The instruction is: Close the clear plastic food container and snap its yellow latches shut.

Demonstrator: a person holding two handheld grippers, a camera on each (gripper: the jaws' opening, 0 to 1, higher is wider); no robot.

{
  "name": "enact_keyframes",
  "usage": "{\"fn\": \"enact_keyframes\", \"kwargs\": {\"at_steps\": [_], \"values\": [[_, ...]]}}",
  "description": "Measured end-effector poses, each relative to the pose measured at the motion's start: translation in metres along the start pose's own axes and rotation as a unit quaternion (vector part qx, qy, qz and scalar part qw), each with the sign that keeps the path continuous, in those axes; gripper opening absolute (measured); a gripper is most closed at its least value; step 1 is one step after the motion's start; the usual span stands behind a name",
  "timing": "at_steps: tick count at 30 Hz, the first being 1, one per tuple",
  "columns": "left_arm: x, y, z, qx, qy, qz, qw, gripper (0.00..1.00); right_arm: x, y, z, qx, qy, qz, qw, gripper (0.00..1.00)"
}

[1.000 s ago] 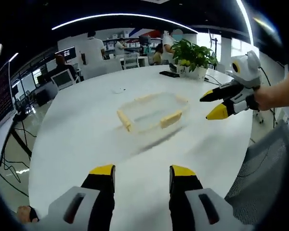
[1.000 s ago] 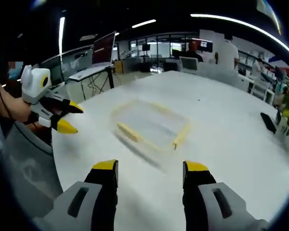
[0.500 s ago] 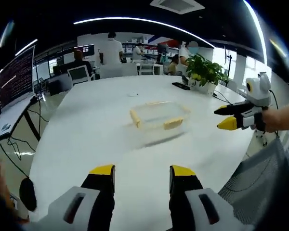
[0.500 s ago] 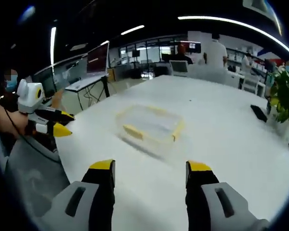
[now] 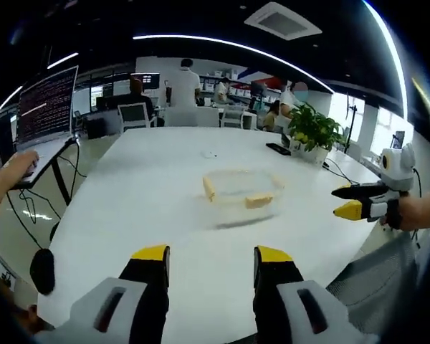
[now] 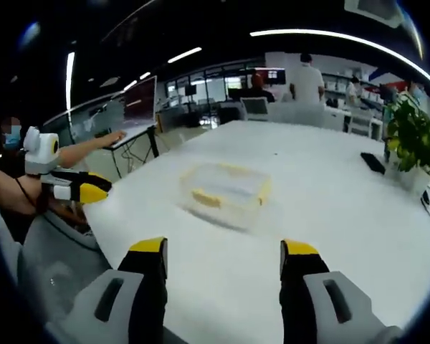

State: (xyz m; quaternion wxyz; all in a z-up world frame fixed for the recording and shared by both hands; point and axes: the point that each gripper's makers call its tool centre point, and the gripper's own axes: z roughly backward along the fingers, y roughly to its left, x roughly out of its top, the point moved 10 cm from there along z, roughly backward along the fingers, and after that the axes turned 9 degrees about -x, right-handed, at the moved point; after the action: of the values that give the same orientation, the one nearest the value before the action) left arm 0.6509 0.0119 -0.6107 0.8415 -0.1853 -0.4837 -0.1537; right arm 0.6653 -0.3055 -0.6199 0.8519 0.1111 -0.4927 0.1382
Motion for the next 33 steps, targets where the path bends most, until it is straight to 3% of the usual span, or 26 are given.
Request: {"fn": "enact_keyframes", "kwargs": {"at_steps": [3, 10, 15, 33], "values": [[-0.0034, -0.0019, 0.0006, -0.004, 0.007, 0.0, 1.0, 0.41, -0.0015, 0.0018, 0.0018, 0.001, -0.002, -0.004, 1.0, 0.63], [-0.0033, -0.0021, 0.0026, 0.004, -0.01, -0.004, 0.9999, 0.43, -0.008, 0.0014, 0.0078, -0.009, -0.003, -0.02, 0.9998, 0.66], [-0.0033, -0.0031, 0.0027, 0.001, -0.016, -0.004, 0.9999, 0.45, -0.0065, -0.0014, 0.0093, -0.026, -0.018, -0.011, 0.9994, 0.67], [-0.0042, -0.0049, 0.0026, -0.001, -0.019, -0.011, 0.9998, 0.46, -0.0073, -0.0013, 0.0101, -0.029, -0.022, 0.003, 0.9993, 0.68]]}}
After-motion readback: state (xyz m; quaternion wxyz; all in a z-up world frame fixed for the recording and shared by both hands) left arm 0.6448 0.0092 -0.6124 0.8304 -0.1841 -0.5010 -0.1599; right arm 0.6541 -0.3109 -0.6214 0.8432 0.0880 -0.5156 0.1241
